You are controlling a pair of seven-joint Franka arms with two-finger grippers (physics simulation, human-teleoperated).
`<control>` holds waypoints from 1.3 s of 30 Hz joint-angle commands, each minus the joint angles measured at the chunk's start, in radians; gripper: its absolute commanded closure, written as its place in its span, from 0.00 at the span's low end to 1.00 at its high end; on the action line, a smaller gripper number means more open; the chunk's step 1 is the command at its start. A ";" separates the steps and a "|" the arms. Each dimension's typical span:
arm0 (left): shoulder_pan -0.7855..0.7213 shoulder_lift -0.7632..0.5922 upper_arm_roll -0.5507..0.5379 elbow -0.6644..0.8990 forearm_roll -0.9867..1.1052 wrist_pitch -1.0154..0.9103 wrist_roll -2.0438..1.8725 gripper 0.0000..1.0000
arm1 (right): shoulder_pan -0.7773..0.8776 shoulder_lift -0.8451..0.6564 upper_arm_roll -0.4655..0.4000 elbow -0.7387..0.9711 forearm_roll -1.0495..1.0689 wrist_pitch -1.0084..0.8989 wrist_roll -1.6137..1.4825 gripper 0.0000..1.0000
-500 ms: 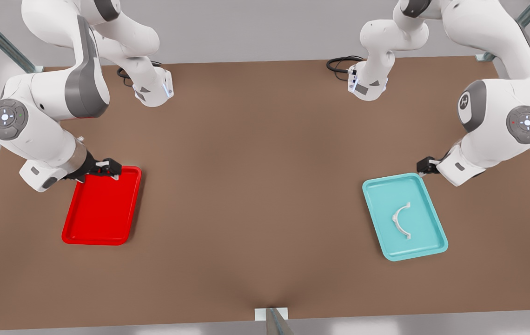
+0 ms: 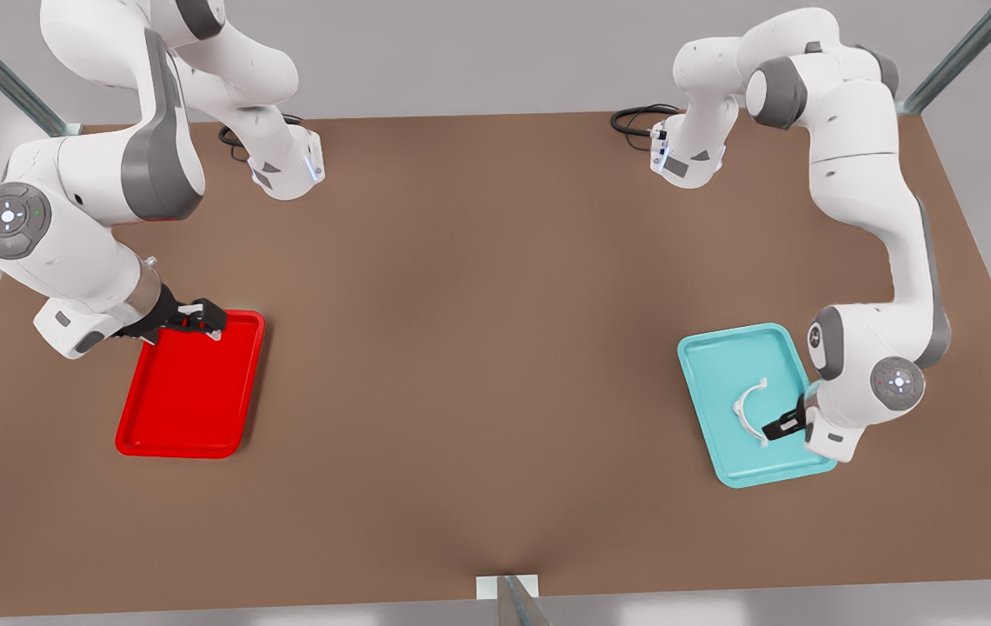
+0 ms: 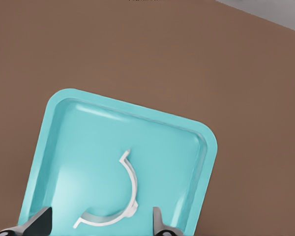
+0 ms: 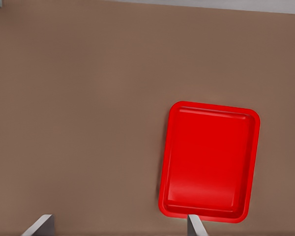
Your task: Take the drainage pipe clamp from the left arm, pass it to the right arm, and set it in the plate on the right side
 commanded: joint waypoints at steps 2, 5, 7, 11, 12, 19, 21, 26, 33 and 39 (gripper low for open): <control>0.001 0.024 0.000 -0.025 -0.059 0.100 -0.689 0.00 | 0.000 -0.001 0.000 0.000 0.000 0.001 0.017 0.00; -0.002 0.050 -0.003 -0.049 -0.083 0.099 -0.691 0.00 | 0.000 -0.001 0.000 0.000 0.000 0.001 0.017 0.00; -0.002 0.068 -0.003 -0.051 -0.102 0.100 -0.688 0.00 | 0.000 -0.001 0.000 0.000 0.001 0.001 0.017 0.00; 0.000 0.108 -0.001 -0.052 -0.064 0.102 -0.659 0.00 | 0.000 -0.001 0.001 -0.001 0.001 0.001 0.017 0.00; 0.007 0.109 0.008 -0.051 -0.059 0.103 -0.585 0.00 | 0.000 -0.001 0.000 -0.001 0.001 0.001 0.017 0.00; 0.012 0.149 0.008 -0.052 -0.068 0.149 -0.536 0.00 | 0.000 -0.001 0.000 0.000 0.001 0.001 0.019 0.00; 0.012 0.154 0.006 -0.052 -0.068 0.151 -0.536 0.02 | 0.002 -0.001 0.000 0.000 0.001 0.001 0.019 0.00; 0.012 0.162 0.005 -0.051 -0.070 0.180 -0.537 0.30 | 0.006 -0.003 0.001 0.004 0.006 -0.002 0.022 0.00; 0.013 0.172 0.005 -0.051 -0.070 0.195 -0.537 0.45 | -0.001 -0.017 0.001 0.002 0.007 -0.019 0.014 0.00; 0.013 0.175 0.005 -0.051 -0.080 0.197 -0.533 0.51 | -0.079 -0.018 -0.011 0.002 0.021 -0.043 -0.096 0.00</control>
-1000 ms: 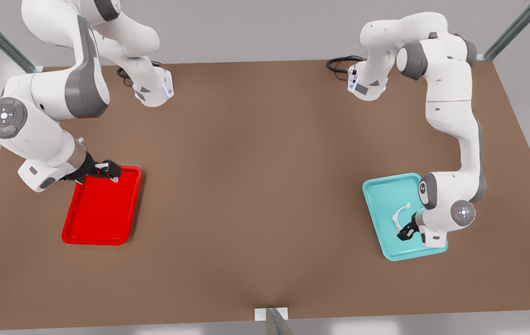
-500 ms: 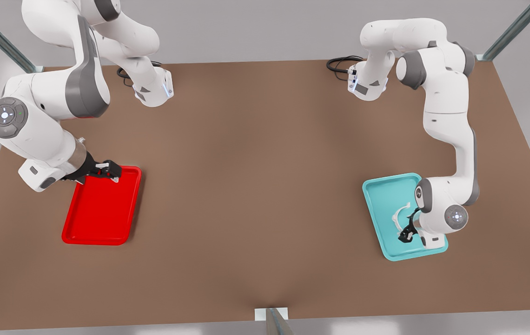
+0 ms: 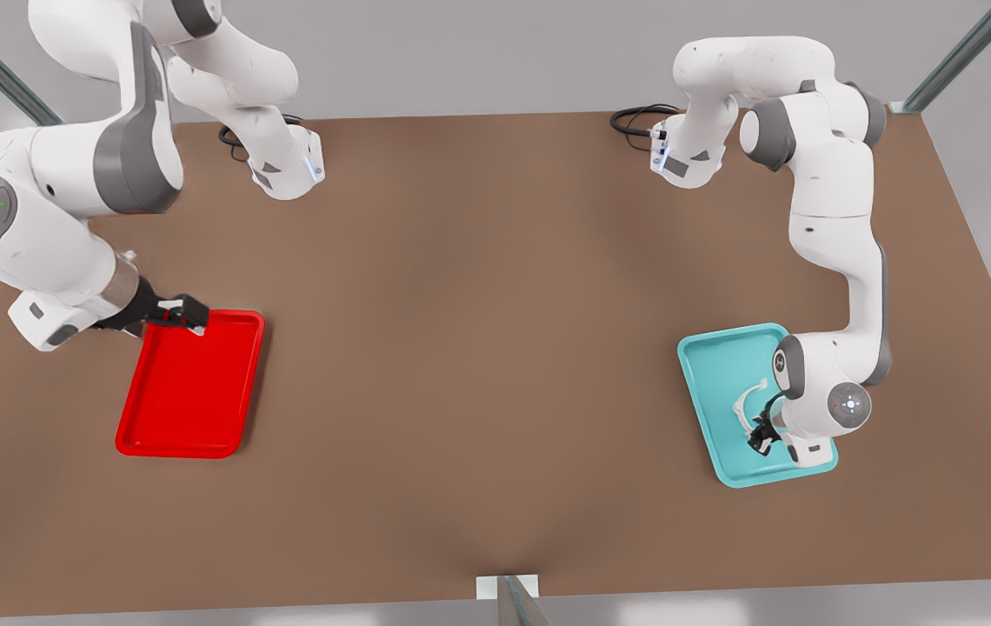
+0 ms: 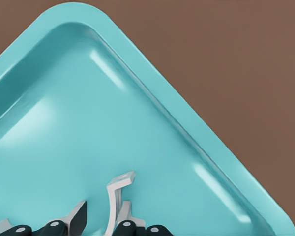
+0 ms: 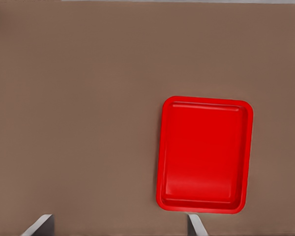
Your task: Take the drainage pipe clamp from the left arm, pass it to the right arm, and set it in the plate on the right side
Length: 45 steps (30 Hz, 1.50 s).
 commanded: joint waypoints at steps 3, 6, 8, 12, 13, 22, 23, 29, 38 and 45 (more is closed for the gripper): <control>0.000 0.002 0.000 0.000 -0.005 0.005 -0.046 0.51 | -0.033 -0.001 0.006 -0.002 0.005 -0.018 -0.093 0.00; 0.000 0.004 0.000 0.001 -0.007 0.005 -0.046 0.65 | -0.033 0.003 0.008 -0.002 0.005 -0.016 -0.093 0.00; 0.000 0.004 0.000 0.000 -0.007 0.005 -0.046 0.73 | -0.031 0.003 0.008 -0.002 0.005 -0.016 -0.093 0.00; 0.005 0.001 0.000 0.003 -0.010 0.004 -0.015 0.79 | -0.028 0.003 0.009 -0.002 0.007 -0.016 -0.095 0.00; 0.008 -0.001 0.000 0.006 -0.010 0.002 -0.012 0.79 | -0.028 0.003 0.009 -0.002 0.007 -0.016 -0.095 0.00; -0.017 -0.087 -0.052 0.141 -0.133 -0.358 -0.386 0.79 | -0.024 0.003 0.009 -0.003 0.007 -0.018 -0.096 0.00; -0.017 -0.103 -0.107 0.142 -0.131 -0.384 -0.547 0.79 | -0.021 0.003 0.009 -0.003 0.007 -0.018 -0.095 0.00; -0.120 -0.114 -0.354 0.194 -0.188 -0.234 -1.523 0.79 | -0.021 0.002 0.011 -0.003 0.007 -0.019 -0.095 0.00; -0.396 -0.105 -0.295 0.223 -0.180 0.253 -2.459 0.79 | -0.027 0.003 0.011 -0.005 0.007 -0.019 -0.096 0.00; -0.578 -0.077 -0.181 0.257 -0.183 0.468 -2.828 0.79 | 0.015 0.008 0.017 0.006 0.011 -0.009 -0.090 0.00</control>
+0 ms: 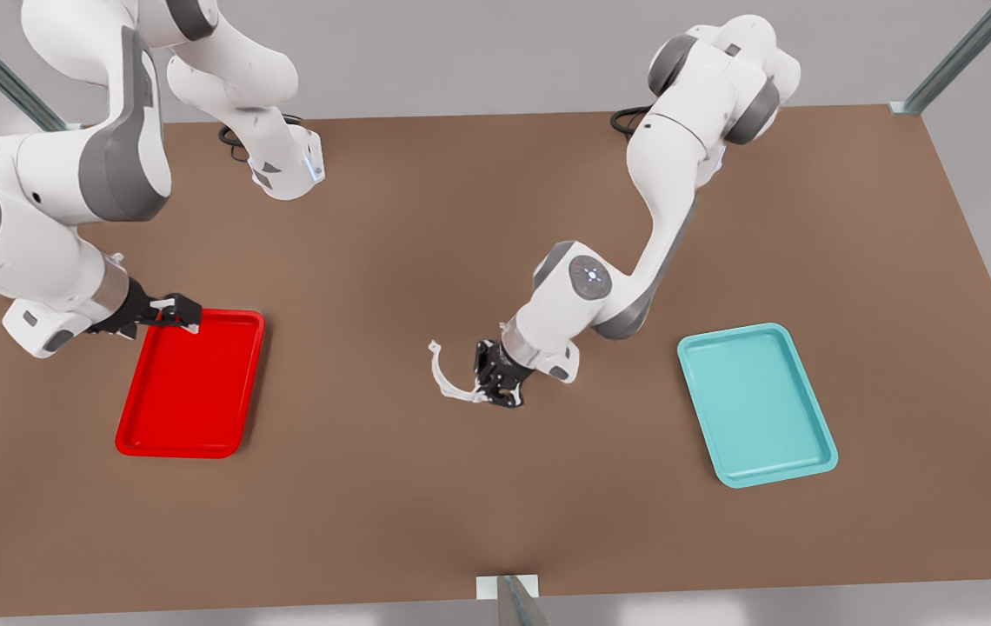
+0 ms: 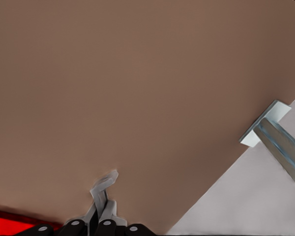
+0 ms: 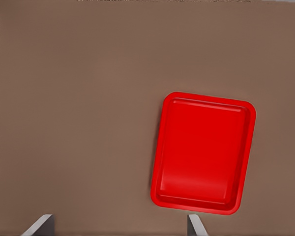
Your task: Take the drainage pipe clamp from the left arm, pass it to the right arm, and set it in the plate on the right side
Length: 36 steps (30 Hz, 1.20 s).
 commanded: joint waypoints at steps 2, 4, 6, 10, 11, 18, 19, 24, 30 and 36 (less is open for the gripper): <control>-0.028 0.011 0.005 0.013 -0.001 0.195 -1.238 0.79 | 0.082 0.033 0.000 0.016 0.027 0.061 0.008 0.00; -0.044 0.030 -0.004 0.015 -0.036 0.204 -1.252 0.79 | 0.122 0.086 0.000 0.016 0.029 0.171 0.043 0.00; -0.071 0.058 -0.012 0.015 -0.062 0.233 -1.265 0.79 | 0.157 0.129 0.002 0.018 0.032 0.245 0.044 0.00; -0.069 0.073 -0.025 0.013 -0.070 0.241 -1.264 0.79 | 0.311 0.146 0.000 0.004 0.024 0.323 0.186 0.00; -0.069 0.078 -0.025 0.015 -0.070 0.241 -1.264 0.79 | 0.335 0.146 0.002 -0.019 0.024 0.323 0.209 0.00; -0.069 0.084 -0.047 0.013 -0.131 0.225 -1.268 0.79 | 0.395 0.200 0.002 -0.021 0.024 0.383 0.216 0.00; -0.067 0.084 -0.047 0.013 -0.138 0.224 -1.268 0.79 | 0.395 0.203 0.002 -0.019 0.024 0.385 0.216 0.00; -0.066 0.081 -0.047 0.013 -0.139 0.222 -1.270 0.79 | 0.406 0.231 0.002 -0.024 0.023 0.382 0.215 0.00; -0.061 0.075 -0.047 0.013 -0.153 0.216 -1.268 0.79 | 0.439 0.243 0.002 -0.048 -0.140 0.371 0.215 0.00; -0.060 0.075 -0.047 0.013 -0.153 0.216 -1.267 0.79 | 0.447 0.240 0.002 -0.065 -0.247 0.366 0.215 0.00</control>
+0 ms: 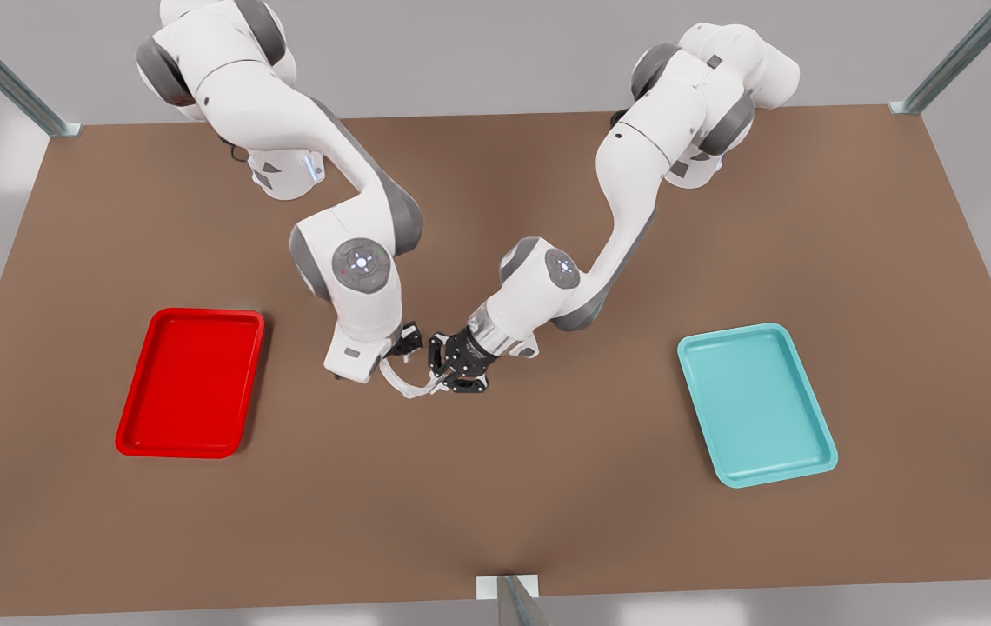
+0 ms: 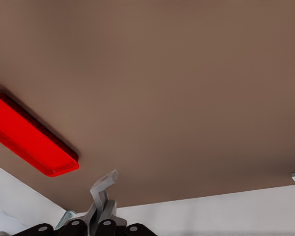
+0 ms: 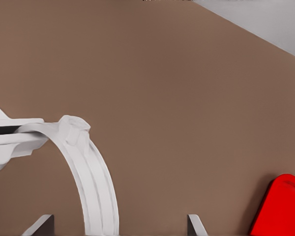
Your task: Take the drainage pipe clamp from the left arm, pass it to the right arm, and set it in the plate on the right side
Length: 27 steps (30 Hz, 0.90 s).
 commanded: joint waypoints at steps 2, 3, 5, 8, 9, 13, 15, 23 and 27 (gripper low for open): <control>0.000 -0.002 0.000 0.001 0.001 -0.002 -0.925 0.79 | 0.003 -0.001 0.000 0.000 -0.056 0.002 0.043 0.06; 0.000 -0.002 0.000 0.001 0.001 -0.002 -0.925 0.79 | 0.006 -0.001 0.000 0.000 -0.056 0.002 0.043 0.21; 0.000 -0.002 0.000 0.001 0.001 -0.002 -0.925 0.79 | 0.006 -0.001 0.000 0.000 -0.056 0.005 0.043 0.57; 0.000 -0.002 0.001 0.001 0.002 -0.002 -0.924 0.79 | 0.005 0.000 0.000 0.000 -0.056 0.008 0.043 0.78; 0.000 -0.002 0.001 0.001 0.002 -0.002 -0.924 0.79 | 0.005 0.000 0.000 0.000 -0.056 0.010 0.043 0.79; -0.005 -0.009 0.004 0.001 0.010 0.005 -0.912 0.00 | 0.005 0.000 0.000 0.000 -0.054 0.013 0.053 0.79; -0.005 -0.018 0.004 0.001 0.009 0.004 -0.912 0.00 | 0.005 0.002 0.000 0.000 -0.054 0.013 0.058 0.79; 0.109 -0.155 -0.011 -0.001 0.005 -0.356 -0.574 0.00 | -0.077 -0.018 0.008 -0.055 -0.048 0.011 0.044 0.79; 0.435 -0.175 -0.152 0.001 0.064 -0.837 0.436 0.00 | -0.495 -0.018 0.331 -0.152 -0.048 0.062 0.043 0.79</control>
